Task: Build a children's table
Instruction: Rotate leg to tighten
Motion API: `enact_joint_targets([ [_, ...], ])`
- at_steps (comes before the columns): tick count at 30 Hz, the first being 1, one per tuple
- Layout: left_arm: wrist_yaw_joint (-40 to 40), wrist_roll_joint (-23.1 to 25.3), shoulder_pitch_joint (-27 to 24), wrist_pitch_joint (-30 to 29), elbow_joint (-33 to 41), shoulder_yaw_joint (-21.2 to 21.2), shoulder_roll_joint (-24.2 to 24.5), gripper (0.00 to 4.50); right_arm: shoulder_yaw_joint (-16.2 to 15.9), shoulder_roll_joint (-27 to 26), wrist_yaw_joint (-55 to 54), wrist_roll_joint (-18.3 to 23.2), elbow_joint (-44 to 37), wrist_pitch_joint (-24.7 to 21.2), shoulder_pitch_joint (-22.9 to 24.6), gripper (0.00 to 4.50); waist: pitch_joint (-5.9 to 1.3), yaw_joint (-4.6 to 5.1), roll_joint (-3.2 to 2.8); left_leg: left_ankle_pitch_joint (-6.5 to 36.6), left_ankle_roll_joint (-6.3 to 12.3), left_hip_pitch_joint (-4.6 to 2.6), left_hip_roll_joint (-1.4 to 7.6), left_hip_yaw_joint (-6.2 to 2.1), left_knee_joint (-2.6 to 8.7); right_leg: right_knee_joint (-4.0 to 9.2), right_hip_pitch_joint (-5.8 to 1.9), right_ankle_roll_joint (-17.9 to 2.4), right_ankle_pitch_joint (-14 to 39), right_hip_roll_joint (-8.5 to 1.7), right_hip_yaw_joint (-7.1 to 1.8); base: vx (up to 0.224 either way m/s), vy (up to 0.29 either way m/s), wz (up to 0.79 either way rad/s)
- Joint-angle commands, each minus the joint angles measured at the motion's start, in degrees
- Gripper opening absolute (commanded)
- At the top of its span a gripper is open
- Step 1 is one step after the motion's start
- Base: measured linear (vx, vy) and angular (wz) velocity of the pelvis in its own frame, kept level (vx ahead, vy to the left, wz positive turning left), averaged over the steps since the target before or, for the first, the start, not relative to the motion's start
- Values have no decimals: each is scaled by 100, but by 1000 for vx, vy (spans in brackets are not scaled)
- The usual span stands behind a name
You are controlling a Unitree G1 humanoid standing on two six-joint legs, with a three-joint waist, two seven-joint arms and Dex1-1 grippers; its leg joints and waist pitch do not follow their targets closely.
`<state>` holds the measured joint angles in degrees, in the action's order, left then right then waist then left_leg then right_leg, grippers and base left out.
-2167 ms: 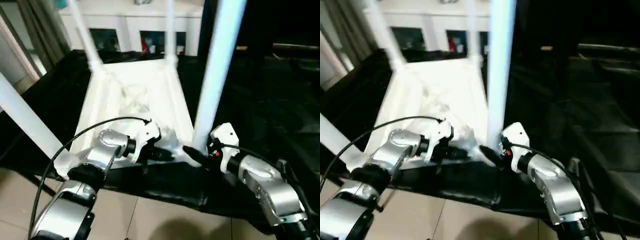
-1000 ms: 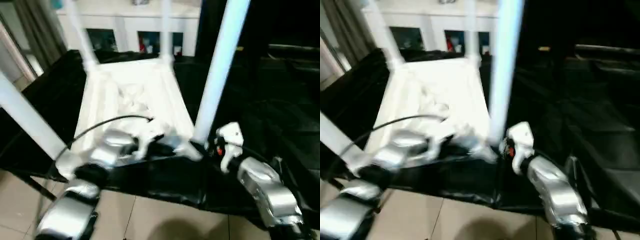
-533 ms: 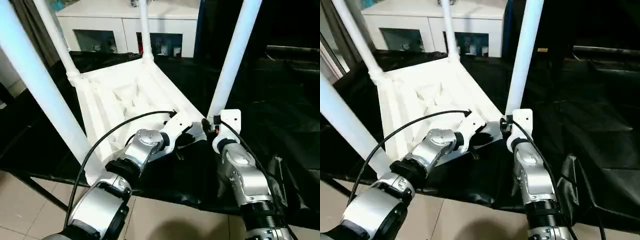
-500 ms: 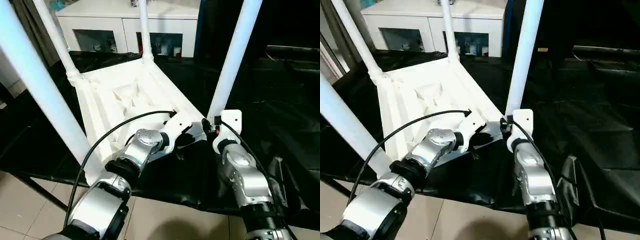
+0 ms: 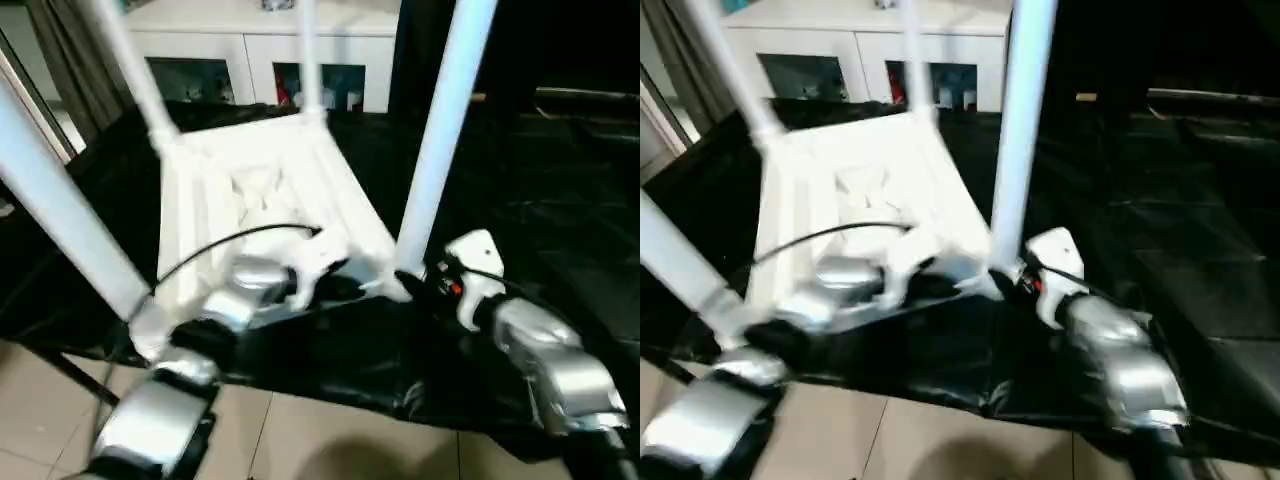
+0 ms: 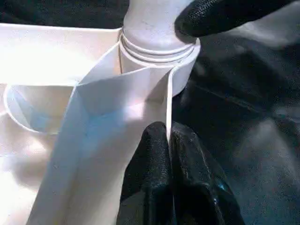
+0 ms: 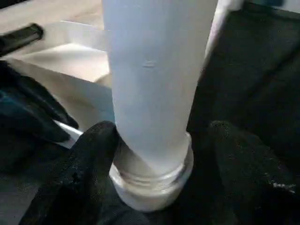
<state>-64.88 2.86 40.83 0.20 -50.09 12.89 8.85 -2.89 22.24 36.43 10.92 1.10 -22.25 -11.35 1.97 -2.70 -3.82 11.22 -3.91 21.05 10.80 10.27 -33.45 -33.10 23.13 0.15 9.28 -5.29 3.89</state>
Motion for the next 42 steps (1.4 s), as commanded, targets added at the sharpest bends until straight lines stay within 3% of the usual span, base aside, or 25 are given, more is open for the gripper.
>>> enact_joint_targets([
  [1,-710,-459,-146,-92,338,20,81,0,55,183,289,193,-211,-220,-18,338,-335,-38,187,751,745,-5,209,-52,357,337,-320,-1298,1291,-301,-207,0,0,0],
  [5,-1209,-560,-317,-281,600,53,290,0,-47,392,812,516,-343,-330,15,338,-335,-80,167,666,804,-12,214,-29,335,305,-308,-1415,975,-294,-214,0,0,0],
  [8,-1299,-566,-366,-324,668,48,319,0,-85,425,1028,616,-304,-306,-8,311,-316,-122,193,834,679,-28,216,-20,353,336,-295,-1330,1358,-311,-212,0,0,0],
  [10,-1308,-561,-376,-330,693,43,322,0,-111,417,1156,635,-260,-264,-19,311,-312,-124,192,877,623,-27,217,-24,361,342,-293,-1279,1430,-310,-214,0,0,0],
  [13,-1327,-601,-419,-427,838,73,361,0,-144,427,1249,635,-208,-247,-30,275,-318,-124,206,823,596,-17,210,-28,359,337,-302,-1229,1434,-316,-217,0,0,0],
  [20,-1374,-601,-446,-499,929,91,390,0,-211,466,1325,687,-198,-217,4,229,-328,-129,210,685,649,-12,197,-21,340,323,-304,-1246,1292,-306,-211,0,0,0],
  [21,-1381,-598,-453,-512,943,91,391,0,-206,460,1340,689,-196,-209,25,214,-329,-134,166,684,641,-17,198,-28,340,318,-302,-1254,1286,-306,-210,0,0,0],
  [22,-1379,-594,-465,-530,968,94,394,0,-203,449,1350,672,-187,-191,51,208,-328,-124,193,709,636,-11,197,-21,338,326,-306,-1255,1272,-301,-210,0,0,0],
  [25,-1223,-538,-468,-504,930,90,363,0,-131,323,1170,610,-125,-110,136,201,-335,-124,196,665,638,-7,194,-25,336,314,-311,-1261,1215,-302,-208,0,0,0],
  [27,-920,-453,-426,-447,823,64,293,0,-55,185,873,534,-22,-56,153,200,-331,-121,193,691,628,-7,192,-26,338,322,-307,-1259,1252,-305,-207,0,0,0],
  [28,-498,-337,-358,-380,664,27,192,0,34,9,445,406,130,22,152,199,-312,-95,164,797,580,-10,188,-22,348,356,-285,-1238,1365,-286,-201,0,0,0],
  [29,155,-161,-229,-286,407,-13,22,0,140,-257,-167,226,384,105,129,199,-313,-79,169,917,489,-10,169,-27,353,377,-294,-1175,1596,-299,-189,0,0,0],
  [32,851,-46,-54,-336,132,-76,-233,0,238,-619,-927,43,616,71,74,198,-301,-39,192,976,318,-17,144,-35,369,425,-292,-1008,1984,-282,-182,0,0,0],
  [36,1528,26,123,-448,-103,-135,-539,0,367,-1090,-1808,-128,800,10,-75,197,-286,-32,175,1133,328,-31,126,-33,382,495,-267,-822,2403,-288,-187,0,0,0],
  [37,2048,74,254,-495,-258,-175,-761,0,431,-1427,-2386,-229,942,-16,-229,196,-302,-32,156,1107,306,-30,132,-54,386,486,-274,-797,2400,-295,-182,0,0,0],
  [38,2431,99,361,-544,-380,-202,-945,0,439,-1699,-2748,-274,1068,-21,-370,196,-292,-7,140,1187,249,-51,139,-52,396,502,-232,-802,2418,-273,-181,0,0,0],
  [42,2682,146,495,-456,-559,-190,-1149,0,355,-1997,-3064,-437,1286,74,-602,196,-313,29,144,1109,252,-16,124,-63,392,464,-274,-858,2005,-269,-182,0,0,0],
])
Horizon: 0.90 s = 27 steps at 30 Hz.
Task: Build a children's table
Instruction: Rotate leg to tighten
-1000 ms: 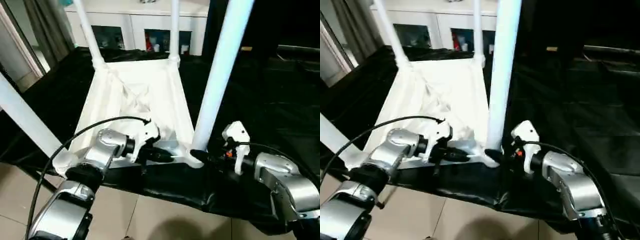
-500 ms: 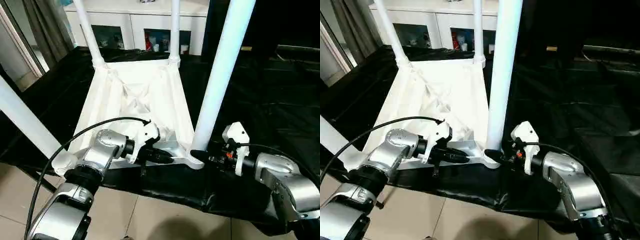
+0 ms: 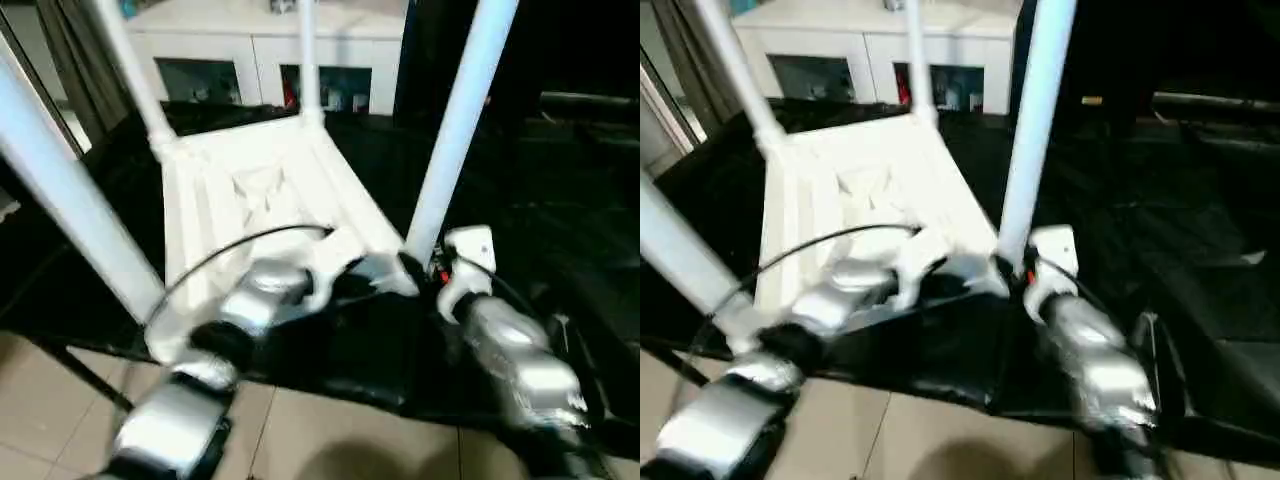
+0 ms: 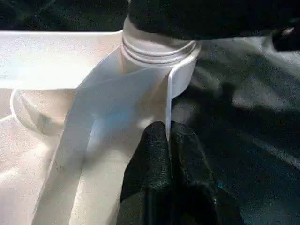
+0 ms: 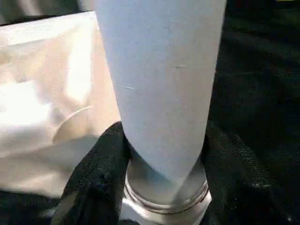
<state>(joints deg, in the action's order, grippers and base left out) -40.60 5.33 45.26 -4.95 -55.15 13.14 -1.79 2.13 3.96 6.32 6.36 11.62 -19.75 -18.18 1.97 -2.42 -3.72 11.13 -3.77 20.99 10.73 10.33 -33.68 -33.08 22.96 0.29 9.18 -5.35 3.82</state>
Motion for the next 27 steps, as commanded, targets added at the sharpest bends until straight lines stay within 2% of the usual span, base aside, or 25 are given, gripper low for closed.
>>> enact_joint_targets([
  [1,287,-81,104,124,-121,-200,-141,0,-213,-245,-120,-56,306,-99,-21,196,-311,10,142,1134,285,0,122,-65,418,467,-267,-881,2016,-269,-171,0,0,0],
  [3,272,-73,164,205,-197,-181,-183,0,-347,-270,-44,-105,373,-12,-151,196,-328,8,133,1024,347,-2,124,-65,403,451,-275,-929,1856,-275,-175,0,0,0],
  [5,227,-76,167,216,-202,-162,-159,0,-345,-253,18,-83,359,58,-168,196,-328,5,136,969,404,3,127,-59,396,443,-287,-975,1747,-284,-178,0,0,0],
  [6,133,-85,155,233,-195,-145,-112,0,-338,-205,156,-50,295,129,-174,231,-325,11,132,963,434,6,134,-62,399,436,-292,-1000,1709,-282,-177,0,0,0],
  [7,48,-91,146,257,-210,-142,-59,0,-305,-151,298,-11,218,189,-174,252,-328,21,161,947,475,11,133,-56,392,432,-298,-1017,1676,-279,-177,0,0,0],
  [12,-277,-113,89,332,-197,-134,131,0,-343,199,794,29,35,129,-149,288,-331,14,166,885,580,10,136,-48,375,419,-306,-1064,1608,-283,-177,0,0,0],
  [14,-671,-134,-5,437,-117,-112,329,0,-461,622,1361,52,-210,66,-72,300,-325,3,152,857,601,10,145,-56,378,416,-312,-1083,1603,-280,-173,0,0,0],
  [15,-704,-137,-14,451,-109,-111,348,0,-480,670,1427,53,-236,64,-62,311,-324,5,159,855,623,11,146,-51,376,418,-314,-1084,1578,-272,-175,0,0,0],
  [16,-1158,-198,-133,602,9,-74,535,0,-621,1111,2054,129,-507,3,57,311,-321,-2,168,890,657,16,151,-52,372,411,-322,-1092,1548,-279,-180,0,0,0],
  [17,-1401,-238,-194,628,79,-58,627,0,-677,1319,2356,170,-638,-21,119,311,-318,-9,168,880,671,22,154,-57,376,408,-334,-1083,1550,-279,-178,0,0,0],
  [19,-1973,-355,-328,637,260,-18,815,0,-767,1698,2924,309,-903,-118,258,311,-306,-24,165,1005,729,16,182,-51,383,417,-323,-1107,1665,-296,-196,0,0,0],
  [21,-2185,-400,-376,642,329,1,879,0,-790,1814,3115,361,-984,-146,305,311,-311,-24,149,1039,701,7,184,-52,385,414,-305,-1131,1737,-296,-195,0,0,0],
  [22,-3065,-602,-603,459,741,121,1178,0,-795,2133,3584,503,-1156,-194,423,311,-315,-38,144,1116,630,-12,206,-57,392,405,-303,-1181,1780,-304,-199,0,0,0],
  [23,-3145,-625,-624,432,783,128,1206,0,-792,2158,3628,525,-1172,-204,430,311,-315,-38,144,1116,630,-12,206,-57,392,405,-303,-1181,1780,-304,-199,0,0,0],
  [27,-3534,-741,-715,260,978,118,1386,0,-812,2344,4002,774,-1269,-359,474,311,-327,-82,116,958,638,-21,231,-41,383,335,-274,-1391,1244,-279,-205,0,0,0],
])
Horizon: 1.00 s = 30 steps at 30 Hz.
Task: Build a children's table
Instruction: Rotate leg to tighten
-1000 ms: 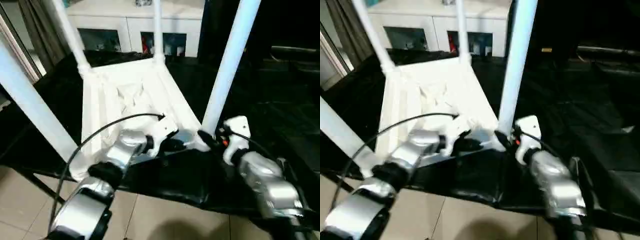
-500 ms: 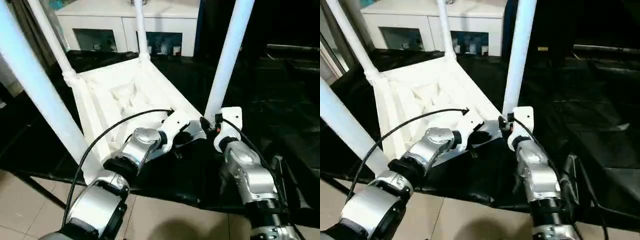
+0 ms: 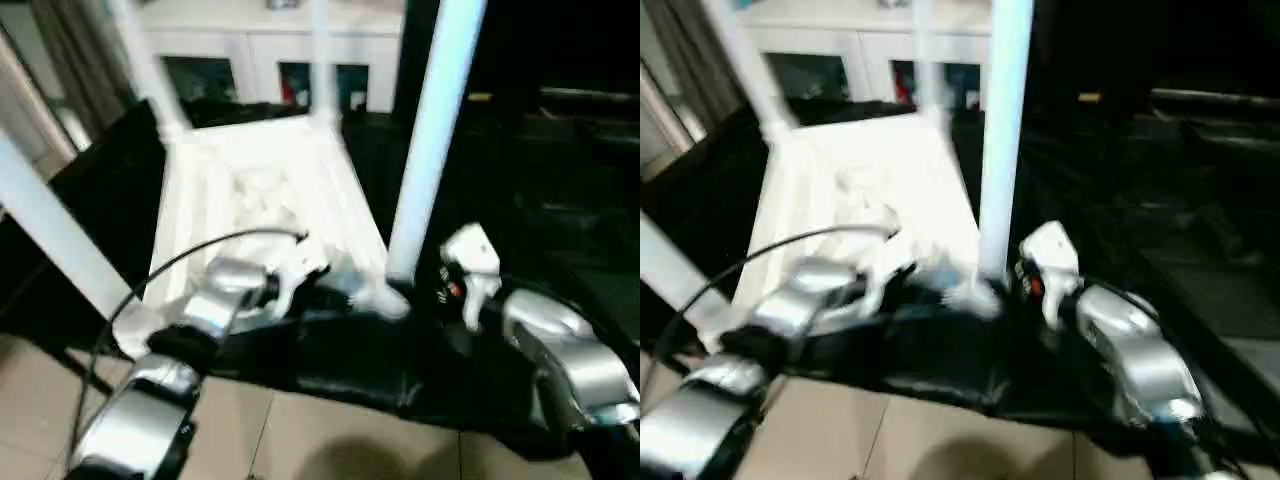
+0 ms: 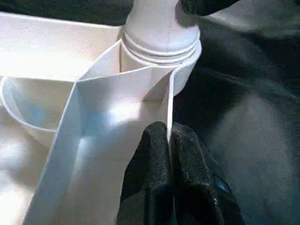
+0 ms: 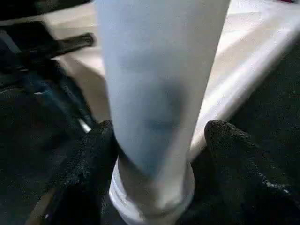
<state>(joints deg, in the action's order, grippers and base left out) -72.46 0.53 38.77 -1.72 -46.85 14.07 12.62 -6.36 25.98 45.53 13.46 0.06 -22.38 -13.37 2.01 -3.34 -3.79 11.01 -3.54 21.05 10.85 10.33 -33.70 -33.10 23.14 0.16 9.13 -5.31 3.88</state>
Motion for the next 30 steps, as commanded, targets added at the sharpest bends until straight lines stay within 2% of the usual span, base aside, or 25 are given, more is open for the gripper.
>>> enact_joint_targets([
  [1,-372,-257,-73,-61,156,16,-33,0,7,188,146,70,-116,-105,9,311,-335,-17,147,968,597,-41,221,-37,379,326,-295,-1404,1214,-290,-211,0,0,0],
  [3,-382,-243,-73,-47,145,2,-11,0,-39,234,222,68,-113,-114,28,311,-325,-28,154,978,575,-31,211,-31,380,332,-299,-1393,1261,-299,-213,0,0,0],
  [4,-404,-232,-77,-47,139,-24,1,0,-64,247,310,110,-129,-159,42,295,-325,-31,177,957,558,-17,196,-29,376,341,-314,-1343,1338,-306,-214,0,0,0],
  [14,-466,-297,-144,-209,362,2,39,0,-109,137,372,208,-24,-143,19,210,-327,-27,166,920,524,-23,196,-33,376,348,-305,-1284,1408,-296,-209,0,0,0],
  [21,-466,-301,-174,-283,442,28,57,0,-103,53,347,227,7,-108,111,196,-330,-26,166,893,510,-17,194,-37,375,342,-313,-1272,1394,-300,-209,0,0,0],
  [23,2,-115,-94,-223,251,26,-13,0,25,-158,-99,139,100,-5,186,196,-327,-23,144,909,494,-18,192,-38,378,348,-304,-1267,1409,-298,-207,0,0,0],
  [25,207,-52,-56,-188,168,13,-57,0,73,-238,-273,87,156,49,194,195,-317,-2,160,1003,433,-15,178,-39,385,374,-301,-1209,1583,-291,-199,0,0,0],
  [26,599,21,40,-200,1,-35,-174,0,150,-396,-648,-38,311,90,177,195,-314,14,161,1075,388,-12,173,-41,389,381,-298,-1173,1719,-290,-194,0,0,0],
  [28,1606,139,341,-244,-427,-156,-585,0,348,-881,-1651,-290,715,172,107,194,-281,41,151,1289,265,-38,152,-35,400,455,-244,-1050,2204,-284,-183,0,0,0],
  [29,1954,155,455,-273,-570,-210,-747,0,414,-1058,-1994,-370,848,200,77,194,-305,37,143,1313,173,-52,142,-59,401,464,-276,-968,2382,-307,-173,0,0,0],
  [30,2265,163,565,-331,-686,-250,-914,0,472,-1234,-2285,-406,938,199,35,194,-290,59,165,1316,163,-34,135,-55,412,486,-276,-924,2406,-288,-174,0,0,0],
])
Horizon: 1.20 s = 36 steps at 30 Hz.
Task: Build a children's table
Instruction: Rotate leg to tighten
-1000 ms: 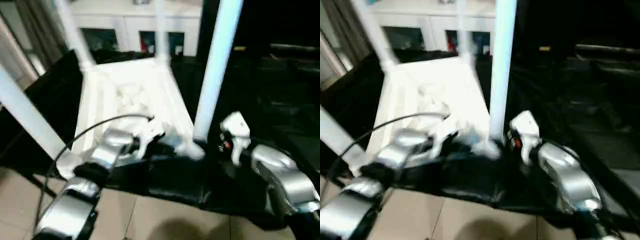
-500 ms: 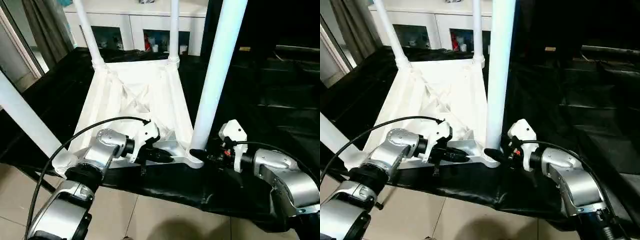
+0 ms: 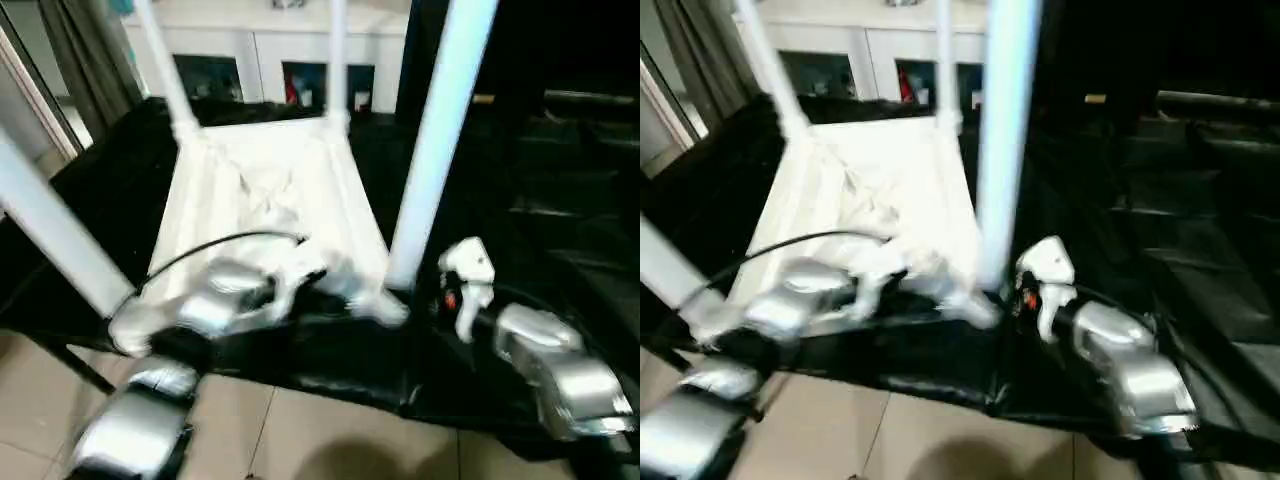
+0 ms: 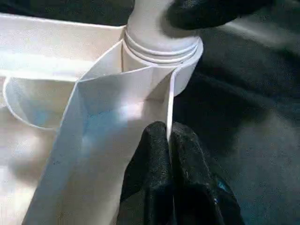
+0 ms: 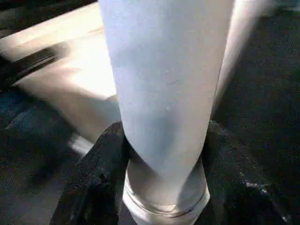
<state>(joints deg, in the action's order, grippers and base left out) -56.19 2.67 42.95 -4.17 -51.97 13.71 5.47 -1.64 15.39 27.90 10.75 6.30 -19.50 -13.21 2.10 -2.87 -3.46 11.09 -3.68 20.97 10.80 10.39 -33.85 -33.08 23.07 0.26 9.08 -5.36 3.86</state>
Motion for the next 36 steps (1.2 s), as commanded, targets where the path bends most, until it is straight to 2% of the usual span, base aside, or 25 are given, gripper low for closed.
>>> enact_joint_targets([
  [1,861,-38,229,-121,-253,-229,-332,0,53,-334,-762,-149,378,-86,-30,194,-290,11,84,1438,154,-65,138,-70,433,508,-235,-886,2551,-282,-164,0,0,0],
  [2,950,-34,261,-133,-285,-237,-380,0,79,-397,-862,-150,404,-91,-56,194,-297,34,124,1474,174,-52,124,-70,430,522,-249,-830,2581,-275,-163,0,0,0],
  [3,1149,-24,333,-161,-358,-254,-488,0,140,-541,-1088,-154,462,-101,-115,194,-304,35,103,1437,191,-37,125,-74,435,516,-264,-818,2530,-277,-169,0,0,0],
  [4,1363,-8,419,-170,-448,-258,-622,0,194,-720,-1372,-174,541,-100,-199,194,-310,48,80,1401,208,-39,120,-67,427,527,-239,-833,2430,-269,-171,0,0,0],
  [5,1629,25,528,-129,-569,-248,-802,0,212,-973,-1754,-247,651,-56,-354,194,-322,66,78,1342,198,-21,115,-80,430,509,-259,-861,2284,-263,-164,0,0,0],
  [6,1687,33,553,-114,-602,-245,-842,0,215,-1027,-1836,-266,676,-43,-388,194,-333,66,44,1289,188,-15,115,-89,428,488,-269,-878,2162,-263,-162,0,0,0],
  [8,1761,110,640,27,-730,-189,-948,0,187,-1263,-2071,-366,763,-16,-540,194,-348,92,49,1110,258,18,111,-87,412,449,-295,-996,1672,-255,-164,0,0,0],
  [10,1687,126,682,103,-838,-172,-984,0,98,-1358,-2082,-472,833,32,-621,194,-358,88,42,1041,343,10,114,-83,403,425,-311,-1076,1458,-260,-164,0,0,0],
  [11,1674,123,686,106,-852,-172,-986,0,83,-1362,-2077,-488,842,41,-628,194,-359,94,37,1033,381,13,115,-81,399,416,-311,-1124,1383,-261,-164,0,0,0],
  [12,1625,179,663,166,-867,-107,-917,0,15,-1347,-1990,-509,836,116,-613,194,-357,91,3,1044,390,14,115,-86,402,414,-318,-1139,1372,-266,-162,0,0,0],
  [14,1509,210,630,250,-855,-59,-833,0,8,-1337,-1902,-458,772,169,-580,194,-350,100,25,1110,419,11,119,-81,406,425,-325,-1149,1406,-266,-162,0,0,0],
  [16,1425,205,607,329,-866,-53,-767,0,70,-1349,-1875,-399,718,243,-554,264,-342,103,24,1190,432,-1,125,-76,413,436,-316,-1153,1545,-271,-165,0,0,0],
  [18,1205,207,560,540,-858,-46,-681,0,110,-1338,-1846,-382,680,317,-546,266,-332,102,20,1278,425,-10,122,-76,421,463,-304,-1117,1717,-271,-165,0,0,0],
  [20,1046,207,528,732,-859,-58,-626,0,134,-1315,-1838,-427,643,368,-537,292,-326,107,2,1311,417,0,128,-83,437,470,-307,-1078,1798,-276,-165,0,0,0],
  [25,740,19,429,1159,-699,-191,-520,0,142,-1003,-1623,-427,-39,147,-291,335,-334,84,-14,1131,450,-5,140,-76,422,426,-311,-1153,1510,-273,-180,0,0,0],
  [28,664,-110,367,1255,-539,-288,-456,0,84,-682,-1217,-304,-580,-120,5,335,-347,26,-23,898,587,20,149,-78,399,377,-353,-1156,1241,-281,-186,0,0,0],
  [30,407,-207,268,1256,-330,-325,-339,0,20,-308,-793,-235,-1028,-325,338,335,-334,17,-27,910,622,17,147,-69,396,393,-337,-1142,1328,-281,-187,0,0,0],
  [31,296,-232,223,1248,-255,-328,-294,0,-2,-184,-659,-228,-1142,-366,447,335,-333,-2,6,903,650,24,154,-67,394,396,-354,-1124,1371,-287,-195,0,0,0],
  [33,64,-302,91,1102,17,-320,-170,0,-9,76,-406,-188,-1372,-410,671,335,-325,-14,-1,979,642,28,153,-64,401,414,-332,-1089,1613,-293,-195,0,0,0],
  [34,-71,-367,12,952,203,-333,-99,28,36,181,-308,-114,-1506,-448,780,342,-327,-28,-4,997,635,21,171,-68,404,412,-336,-1078,1660,-303,-203,0,0,0],
  [36,-428,-507,-226,554,753,-317,117,57,169,402,-105,55,-1790,-510,994,345,-318,-36,-2,1022,631,23,185,-76,419,407,-316,-1078,1742,-302,-202,0,0,0],
])
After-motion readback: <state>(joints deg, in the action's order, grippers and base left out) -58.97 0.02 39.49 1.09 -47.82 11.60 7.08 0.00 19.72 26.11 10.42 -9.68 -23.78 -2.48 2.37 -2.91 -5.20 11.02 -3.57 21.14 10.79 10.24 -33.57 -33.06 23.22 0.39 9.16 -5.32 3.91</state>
